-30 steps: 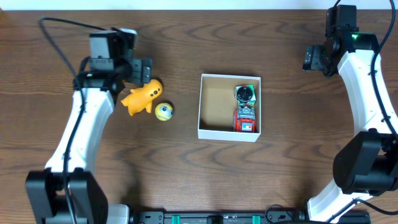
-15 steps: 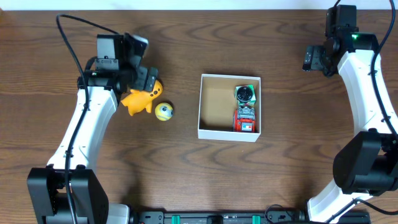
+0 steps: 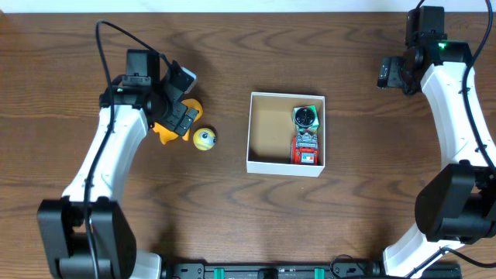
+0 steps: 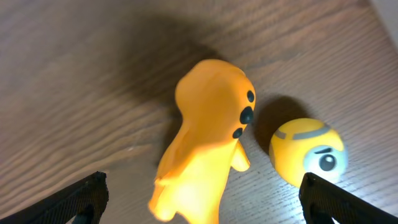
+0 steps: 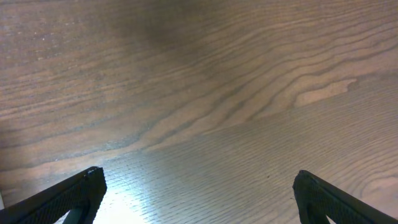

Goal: Pack container
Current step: 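Close the left gripper on the orange duck toy and lift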

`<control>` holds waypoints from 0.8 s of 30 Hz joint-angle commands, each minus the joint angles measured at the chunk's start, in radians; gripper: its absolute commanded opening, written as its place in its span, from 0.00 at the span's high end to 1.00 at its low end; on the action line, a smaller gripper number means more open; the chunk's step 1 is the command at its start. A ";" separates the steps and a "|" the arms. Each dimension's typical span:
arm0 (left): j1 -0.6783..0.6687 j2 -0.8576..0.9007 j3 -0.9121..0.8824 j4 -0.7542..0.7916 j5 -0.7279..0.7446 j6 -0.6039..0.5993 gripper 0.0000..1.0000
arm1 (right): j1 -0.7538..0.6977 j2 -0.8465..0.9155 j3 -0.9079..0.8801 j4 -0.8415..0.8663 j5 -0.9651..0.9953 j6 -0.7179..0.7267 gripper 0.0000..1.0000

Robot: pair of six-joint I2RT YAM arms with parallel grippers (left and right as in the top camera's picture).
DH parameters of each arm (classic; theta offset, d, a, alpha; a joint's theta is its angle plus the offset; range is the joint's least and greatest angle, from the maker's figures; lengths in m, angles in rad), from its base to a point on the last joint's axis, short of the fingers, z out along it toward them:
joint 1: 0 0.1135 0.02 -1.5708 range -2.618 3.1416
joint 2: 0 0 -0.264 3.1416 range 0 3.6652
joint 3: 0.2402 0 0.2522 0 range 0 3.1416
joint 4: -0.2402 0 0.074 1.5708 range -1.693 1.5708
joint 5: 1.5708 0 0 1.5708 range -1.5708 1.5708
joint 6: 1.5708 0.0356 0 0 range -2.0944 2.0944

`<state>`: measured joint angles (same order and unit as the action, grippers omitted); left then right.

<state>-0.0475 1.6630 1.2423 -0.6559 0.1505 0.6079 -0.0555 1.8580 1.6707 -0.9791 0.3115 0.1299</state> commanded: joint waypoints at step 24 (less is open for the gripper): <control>0.057 0.197 0.026 0.096 -0.005 0.035 0.94 | -0.003 -0.005 0.014 -0.001 0.014 0.011 0.01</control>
<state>0.0055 1.8740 1.2423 -0.5644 0.1505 0.6312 -0.0555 1.8580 1.6707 -0.9794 0.3115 0.1299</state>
